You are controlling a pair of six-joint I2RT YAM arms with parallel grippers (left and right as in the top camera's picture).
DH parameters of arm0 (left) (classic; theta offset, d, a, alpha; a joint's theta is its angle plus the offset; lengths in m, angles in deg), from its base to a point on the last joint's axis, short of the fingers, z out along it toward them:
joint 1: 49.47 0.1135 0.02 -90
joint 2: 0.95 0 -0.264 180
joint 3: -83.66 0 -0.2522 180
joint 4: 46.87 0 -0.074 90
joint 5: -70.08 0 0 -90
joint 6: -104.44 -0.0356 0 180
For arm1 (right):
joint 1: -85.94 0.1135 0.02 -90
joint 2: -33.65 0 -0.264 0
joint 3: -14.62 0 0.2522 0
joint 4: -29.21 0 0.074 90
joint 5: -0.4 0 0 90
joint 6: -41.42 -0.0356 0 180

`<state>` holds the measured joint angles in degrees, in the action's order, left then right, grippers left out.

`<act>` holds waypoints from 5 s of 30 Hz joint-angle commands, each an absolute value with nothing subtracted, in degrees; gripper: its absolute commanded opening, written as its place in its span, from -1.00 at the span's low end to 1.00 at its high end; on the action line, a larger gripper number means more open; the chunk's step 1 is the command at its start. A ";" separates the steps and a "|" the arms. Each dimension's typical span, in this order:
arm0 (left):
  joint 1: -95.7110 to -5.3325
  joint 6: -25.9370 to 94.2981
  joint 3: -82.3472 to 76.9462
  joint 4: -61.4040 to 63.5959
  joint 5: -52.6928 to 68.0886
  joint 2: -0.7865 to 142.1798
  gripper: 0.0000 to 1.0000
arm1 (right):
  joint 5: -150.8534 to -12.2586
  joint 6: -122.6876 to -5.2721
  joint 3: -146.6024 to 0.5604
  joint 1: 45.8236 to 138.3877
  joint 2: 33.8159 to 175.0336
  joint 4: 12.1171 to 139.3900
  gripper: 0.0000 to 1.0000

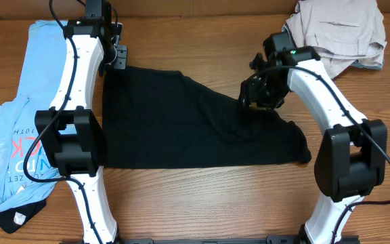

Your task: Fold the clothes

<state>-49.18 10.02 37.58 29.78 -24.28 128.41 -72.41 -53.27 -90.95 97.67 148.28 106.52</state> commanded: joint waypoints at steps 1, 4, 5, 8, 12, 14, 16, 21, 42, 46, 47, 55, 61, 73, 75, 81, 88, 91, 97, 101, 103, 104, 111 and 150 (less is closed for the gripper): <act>-49.48 10.65 38.39 29.59 -24.76 128.10 -0.92 | -68.74 -56.22 -88.66 99.46 149.26 105.36 0.27; -49.48 10.59 38.39 29.65 -24.91 128.13 -0.92 | -69.15 -58.19 -86.93 100.71 149.35 105.14 0.23; -49.48 10.59 38.39 29.70 -25.39 128.13 -0.92 | -69.15 -59.04 -86.26 101.03 149.35 105.18 0.21; -49.44 10.61 38.39 29.81 -26.79 128.13 -0.92 | -69.15 -60.48 -84.64 101.67 149.35 104.16 0.18; -49.46 10.61 38.39 29.81 -26.75 128.13 -0.92 | -69.13 -61.36 -83.61 102.19 149.37 101.58 0.09; -49.46 10.63 38.39 29.85 -26.75 128.13 -0.92 | -69.41 -62.60 -83.59 102.21 149.40 99.13 0.00; -49.46 10.61 38.39 29.87 -26.75 128.13 -0.91 | -70.11 -64.35 -83.59 102.19 149.40 96.05 -0.09; -49.46 10.61 38.39 29.87 -26.75 128.13 -0.92 | -72.96 -66.41 -83.59 101.52 149.42 88.83 -0.16; -49.44 10.83 38.39 29.70 -26.27 128.13 -0.92 | -78.29 -60.24 -93.97 91.83 153.24 77.56 -0.92; -49.44 10.85 38.39 28.08 -26.27 128.10 -0.92 | -72.76 -57.03 -103.04 89.08 153.24 77.71 -0.92; -49.44 10.85 38.39 27.75 -26.25 128.10 -0.92 | -72.76 -56.99 -104.99 88.73 153.24 77.71 -0.93; -49.44 12.12 38.41 26.20 -25.13 127.97 -0.92 | -72.80 -47.74 -112.66 88.05 153.24 82.15 -0.92; -49.42 12.12 39.29 29.50 -23.40 126.29 -0.92 | -72.56 -43.33 -114.43 88.05 151.32 94.30 -0.92; -49.40 13.19 38.83 46.24 -22.49 123.45 -0.92 | -71.71 -43.70 -113.38 83.20 145.31 119.08 -0.92; -49.40 13.19 37.34 47.09 -23.19 123.47 -0.91 | -70.79 -43.92 -111.08 82.11 145.31 120.79 -0.92; -49.40 14.56 30.94 49.30 -23.27 123.47 -0.92 | -70.35 -45.60 -102.60 79.24 145.31 123.89 -0.92; -49.44 15.74 21.34 48.82 -21.39 123.47 -0.40 | -71.10 -45.55 -95.33 78.30 145.31 123.22 -0.60; -49.51 15.74 19.75 48.47 -21.39 123.47 0.45 | -72.15 -45.25 -95.48 78.30 145.31 122.58 -0.41; -49.51 15.74 19.75 47.84 -21.33 123.47 0.72 | -70.59 -42.82 -96.24 78.89 145.29 120.90 -0.34; -49.51 15.74 19.75 46.02 -20.50 123.47 0.73 | -68.96 -40.57 -96.22 81.47 145.31 116.90 -0.26; -49.51 15.72 19.75 44.56 -18.73 123.47 0.73 | -69.13 -40.35 -95.87 83.79 145.31 113.71 -0.21; -49.51 15.72 19.75 43.86 -17.94 123.47 0.74 | -69.13 -39.81 -95.57 85.12 145.31 112.20 -0.15; -49.51 15.72 19.75 40.60 -16.91 123.47 0.86 | -76.45 -39.13 -92.70 95.13 145.66 103.19 0.11; -49.51 16.01 19.75 38.85 -16.89 123.47 0.74 | -77.41 -49.88 -90.52 97.84 145.61 124.29 -0.92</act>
<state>-49.18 15.66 20.10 38.85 -17.92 125.04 -77.76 -46.47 -92.33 97.93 147.03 124.44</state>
